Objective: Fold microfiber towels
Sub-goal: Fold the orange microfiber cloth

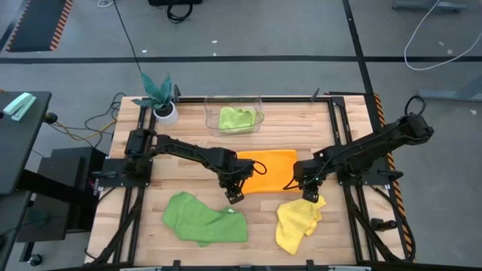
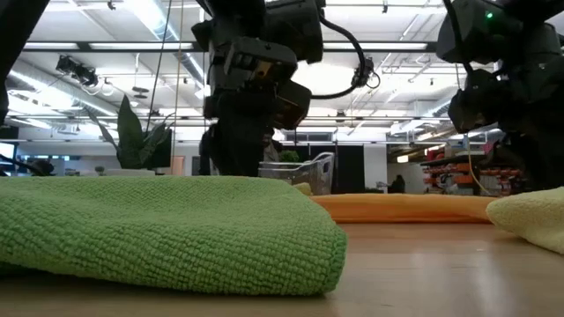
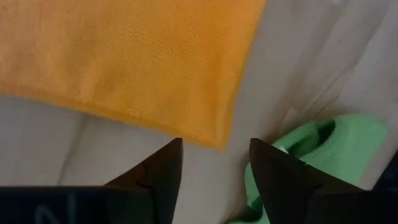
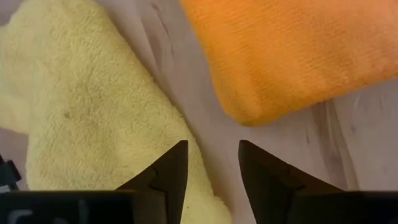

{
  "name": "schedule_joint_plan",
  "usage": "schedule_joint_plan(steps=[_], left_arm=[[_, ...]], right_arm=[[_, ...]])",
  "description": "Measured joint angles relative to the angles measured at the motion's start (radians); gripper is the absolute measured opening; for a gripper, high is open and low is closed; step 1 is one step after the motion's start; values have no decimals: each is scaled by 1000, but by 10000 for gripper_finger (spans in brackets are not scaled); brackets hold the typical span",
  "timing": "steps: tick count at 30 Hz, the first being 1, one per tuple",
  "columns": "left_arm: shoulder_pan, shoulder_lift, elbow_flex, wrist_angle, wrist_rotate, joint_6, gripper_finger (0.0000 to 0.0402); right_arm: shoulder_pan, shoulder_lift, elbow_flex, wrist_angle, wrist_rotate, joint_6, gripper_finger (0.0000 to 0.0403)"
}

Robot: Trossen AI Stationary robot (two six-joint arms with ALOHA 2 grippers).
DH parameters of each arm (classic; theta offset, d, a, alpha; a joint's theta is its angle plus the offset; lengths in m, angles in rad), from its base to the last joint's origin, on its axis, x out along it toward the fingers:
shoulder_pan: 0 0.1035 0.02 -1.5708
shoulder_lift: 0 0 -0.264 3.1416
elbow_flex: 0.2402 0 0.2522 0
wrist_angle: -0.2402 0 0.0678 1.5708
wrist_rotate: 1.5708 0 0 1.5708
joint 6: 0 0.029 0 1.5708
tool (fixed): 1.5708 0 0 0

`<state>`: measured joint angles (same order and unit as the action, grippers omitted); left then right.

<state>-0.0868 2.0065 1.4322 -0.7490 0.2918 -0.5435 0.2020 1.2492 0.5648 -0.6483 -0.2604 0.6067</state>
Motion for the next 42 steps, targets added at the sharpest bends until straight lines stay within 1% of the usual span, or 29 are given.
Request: schedule_joint_plan(steps=[4, 7, 11, 13, 17, 20, 23, 29, 33, 35, 39, 40, 42], left_arm=[[-3, -34, 0, -17, -20, -2, 193], [0, -84, 0, -13, -42, -12, 186], [27, -132, 1, -2, -148, 14, 178], [59, -136, 1, 1, -149, 17, 175], [121, -127, 0, -37, -137, -2, 172], [159, -126, 0, -56, -142, -45, 173], [195, -131, 0, -71, -140, -33, 172], [241, -133, -3, -80, -124, -24, 163], [257, -134, -76, -58, -50, -30, 155], [259, -137, -136, 5, -16, -60, 151], [258, -158, -262, 229, 64, -160, 142], [257, -170, -289, 293, 74, -183, 140], [257, -204, -355, 365, 71, -220, 137]], right_arm=[[4, -23, 0, -6, 25, 24, 149], [3, -72, 3, -41, 53, 31, 149], [-15, -148, 3, -53, 187, 23, 149], [-57, -173, 3, -43, 188, 21, 149], [-163, -204, 3, -40, 128, 14, 149], [-232, -227, 3, -22, 41, 30, 149], [-283, -266, 3, -27, -20, 28, 149], [-378, -359, 2, -87, -55, 16, 149], [-422, -395, 0, -147, -73, 16, 148], [-432, -406, -5, -134, -109, 26, 147], [-437, -434, -68, -88, -193, 77, 147], [-437, -446, -92, -70, -210, 100, 147], [-444, -472, -141, -11, -234, 146, 147]])
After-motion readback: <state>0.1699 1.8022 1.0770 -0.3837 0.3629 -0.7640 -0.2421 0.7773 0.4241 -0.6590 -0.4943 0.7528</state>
